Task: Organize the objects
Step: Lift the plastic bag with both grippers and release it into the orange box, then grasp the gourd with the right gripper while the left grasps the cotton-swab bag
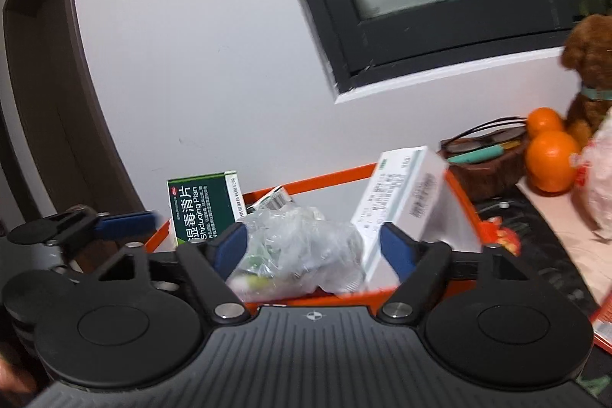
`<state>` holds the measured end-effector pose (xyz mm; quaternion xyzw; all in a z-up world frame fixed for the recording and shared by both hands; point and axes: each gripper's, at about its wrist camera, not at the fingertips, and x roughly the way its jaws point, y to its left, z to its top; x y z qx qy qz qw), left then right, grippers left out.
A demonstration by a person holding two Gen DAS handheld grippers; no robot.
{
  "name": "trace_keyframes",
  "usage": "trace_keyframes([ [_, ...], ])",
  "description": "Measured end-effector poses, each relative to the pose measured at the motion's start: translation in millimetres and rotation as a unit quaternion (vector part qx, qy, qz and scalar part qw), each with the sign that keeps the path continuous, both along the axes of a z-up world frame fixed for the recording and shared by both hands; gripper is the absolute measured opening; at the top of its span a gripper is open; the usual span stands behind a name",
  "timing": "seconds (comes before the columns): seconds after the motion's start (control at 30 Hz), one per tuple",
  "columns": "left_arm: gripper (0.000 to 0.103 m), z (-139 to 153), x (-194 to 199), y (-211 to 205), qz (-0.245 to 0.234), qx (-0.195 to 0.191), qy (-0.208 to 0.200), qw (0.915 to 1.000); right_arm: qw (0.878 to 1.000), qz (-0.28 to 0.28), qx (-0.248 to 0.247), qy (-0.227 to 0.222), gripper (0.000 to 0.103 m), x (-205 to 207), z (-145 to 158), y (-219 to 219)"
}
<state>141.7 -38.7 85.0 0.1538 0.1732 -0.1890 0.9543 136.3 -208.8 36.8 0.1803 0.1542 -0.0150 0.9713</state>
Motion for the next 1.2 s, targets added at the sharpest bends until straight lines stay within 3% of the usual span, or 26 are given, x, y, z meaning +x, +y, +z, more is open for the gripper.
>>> trace_keyframes([
  [0.2, 0.103, 2.6, -49.7, 54.9, 0.048, -0.046, 0.030, 0.9973, 0.999, -0.029, 0.027, 0.002, 0.094, -60.2, -12.0, -1.8],
  [0.3, 0.103, -12.4, -73.4, 82.8, 0.082, -0.063, 0.053, 0.9933, 0.997, -0.050, 0.032, 0.045, 0.095, -74.9, -26.1, -1.9],
  [0.5, 0.103, -44.3, -97.1, 138.7, 0.162, -0.116, 0.109, 0.9739, 0.990, -0.059, 0.079, 0.103, 0.095, -72.6, -52.6, 0.6],
  [0.6, 0.103, -55.9, -95.2, 155.1, 0.199, -0.116, 0.125, 0.9651, 0.987, -0.074, 0.086, 0.113, 0.095, -60.8, -56.5, 0.6],
  [0.77, 0.103, -68.0, -84.9, 160.1, 0.209, -0.132, 0.157, 0.9561, 0.981, -0.130, 0.058, 0.135, 0.099, -34.4, -65.2, 7.8],
  [0.9, 0.103, -79.8, -72.7, 147.6, 0.206, -0.096, 0.182, 0.9567, 0.981, -0.126, 0.005, 0.147, 0.099, -17.2, -66.5, 18.7],
  [1.03, 0.103, -83.6, -72.0, 134.0, 0.185, -0.060, 0.179, 0.9643, 0.983, -0.086, -0.036, 0.158, 0.098, -9.1, -67.7, 28.0],
  [1.2, 0.103, -83.6, -70.2, 123.1, 0.135, -0.036, 0.192, 0.9715, 0.979, -0.042, -0.092, 0.175, 0.087, -12.3, -67.3, 29.9],
])
